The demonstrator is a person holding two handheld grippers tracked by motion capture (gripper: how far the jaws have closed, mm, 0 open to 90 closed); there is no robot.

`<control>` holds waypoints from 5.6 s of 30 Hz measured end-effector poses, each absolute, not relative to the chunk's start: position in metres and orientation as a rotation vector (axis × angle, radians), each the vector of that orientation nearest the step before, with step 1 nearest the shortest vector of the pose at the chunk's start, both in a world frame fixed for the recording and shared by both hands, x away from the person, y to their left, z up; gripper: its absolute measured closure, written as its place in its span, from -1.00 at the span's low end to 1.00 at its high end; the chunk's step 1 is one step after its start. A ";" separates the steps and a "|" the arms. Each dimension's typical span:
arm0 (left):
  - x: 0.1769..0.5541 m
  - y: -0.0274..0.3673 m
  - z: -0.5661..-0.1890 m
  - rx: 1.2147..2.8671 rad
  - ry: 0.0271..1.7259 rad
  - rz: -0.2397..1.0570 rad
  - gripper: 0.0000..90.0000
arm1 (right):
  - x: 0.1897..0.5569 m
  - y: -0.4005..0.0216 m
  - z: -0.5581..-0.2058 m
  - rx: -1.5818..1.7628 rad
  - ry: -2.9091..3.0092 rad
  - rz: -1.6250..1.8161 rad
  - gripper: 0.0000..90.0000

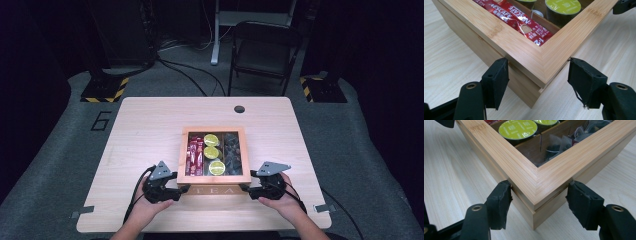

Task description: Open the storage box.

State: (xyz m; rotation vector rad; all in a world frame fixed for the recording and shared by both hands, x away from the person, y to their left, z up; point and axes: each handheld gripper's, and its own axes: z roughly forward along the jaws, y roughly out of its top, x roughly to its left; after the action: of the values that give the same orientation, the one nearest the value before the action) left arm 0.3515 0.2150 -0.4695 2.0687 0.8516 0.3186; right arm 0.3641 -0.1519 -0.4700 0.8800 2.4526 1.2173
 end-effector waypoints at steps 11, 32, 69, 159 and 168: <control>0.347 0.217 -0.459 1.982 0.860 0.378 -0.13 | 0.363 -0.153 -0.461 0.868 2.366 1.279 0.04; 0.349 0.218 -0.433 1.938 0.845 0.449 -0.15 | 0.370 -0.153 -0.440 0.936 2.288 1.334 -0.03; 0.388 0.220 -0.362 1.870 0.855 0.500 0.04 | 0.408 -0.144 -0.365 0.885 2.185 1.326 -0.12; 0.492 0.209 -0.331 1.814 0.955 0.658 0.37 | 0.518 -0.132 -0.349 0.975 2.117 1.258 0.28; 0.503 0.208 -0.353 1.850 0.981 0.639 0.35 | 0.521 -0.131 -0.349 0.983 2.108 1.257 0.29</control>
State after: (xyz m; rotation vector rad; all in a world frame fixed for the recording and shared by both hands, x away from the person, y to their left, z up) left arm 0.5029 0.2085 -0.3528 1.8505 0.9810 0.6391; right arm 0.5208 -0.1313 -0.3489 0.9830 2.1078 1.2574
